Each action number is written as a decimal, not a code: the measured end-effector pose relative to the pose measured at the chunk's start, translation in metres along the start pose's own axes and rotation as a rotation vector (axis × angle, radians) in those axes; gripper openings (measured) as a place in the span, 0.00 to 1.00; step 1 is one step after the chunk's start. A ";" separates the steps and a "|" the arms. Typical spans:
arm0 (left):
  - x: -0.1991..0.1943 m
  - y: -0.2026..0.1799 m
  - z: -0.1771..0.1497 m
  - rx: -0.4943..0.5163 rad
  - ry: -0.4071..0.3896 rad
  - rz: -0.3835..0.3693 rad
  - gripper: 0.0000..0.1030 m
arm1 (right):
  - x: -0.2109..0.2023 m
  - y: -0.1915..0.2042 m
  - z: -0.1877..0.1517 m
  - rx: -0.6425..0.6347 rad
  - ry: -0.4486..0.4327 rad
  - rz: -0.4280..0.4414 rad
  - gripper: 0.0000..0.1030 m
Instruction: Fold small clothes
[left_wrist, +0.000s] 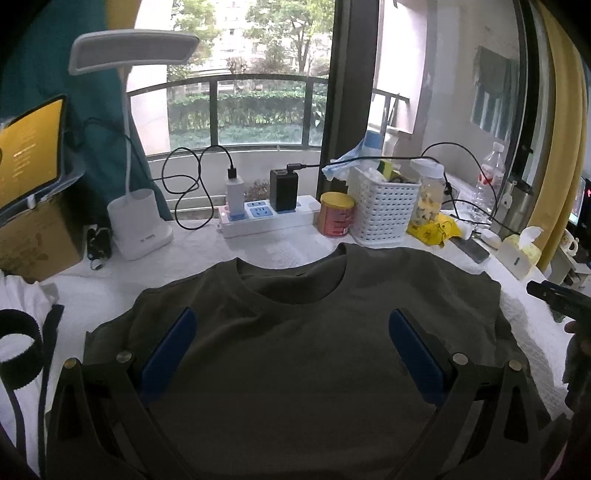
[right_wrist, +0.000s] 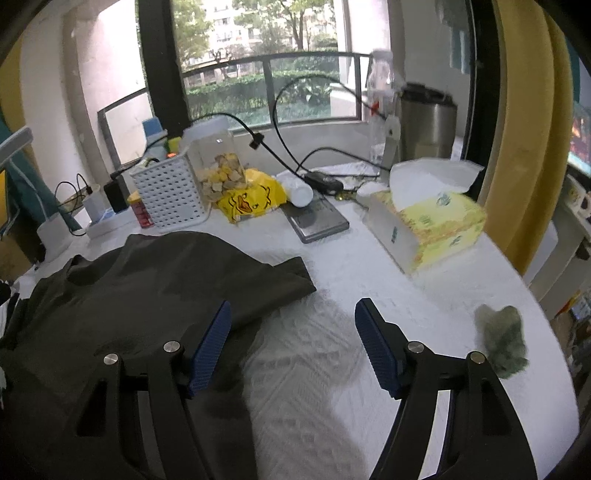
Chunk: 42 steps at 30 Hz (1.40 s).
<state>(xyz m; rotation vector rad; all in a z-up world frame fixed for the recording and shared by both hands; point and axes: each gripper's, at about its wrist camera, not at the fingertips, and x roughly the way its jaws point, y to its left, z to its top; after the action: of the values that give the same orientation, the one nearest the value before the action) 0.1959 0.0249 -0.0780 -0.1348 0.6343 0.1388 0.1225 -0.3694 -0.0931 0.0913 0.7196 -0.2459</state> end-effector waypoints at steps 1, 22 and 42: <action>0.004 0.000 0.001 0.002 0.004 -0.001 0.99 | 0.005 -0.001 0.001 0.003 0.009 0.006 0.71; 0.045 0.010 0.001 0.000 0.104 0.012 0.99 | 0.081 0.007 0.014 0.010 0.143 0.131 0.08; 0.013 0.059 -0.003 -0.069 0.044 -0.058 0.99 | 0.040 0.134 0.047 -0.220 0.074 0.158 0.07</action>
<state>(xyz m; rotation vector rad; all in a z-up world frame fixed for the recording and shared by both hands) 0.1945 0.0838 -0.0934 -0.2229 0.6690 0.1015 0.2159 -0.2552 -0.0843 -0.0530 0.8043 -0.0114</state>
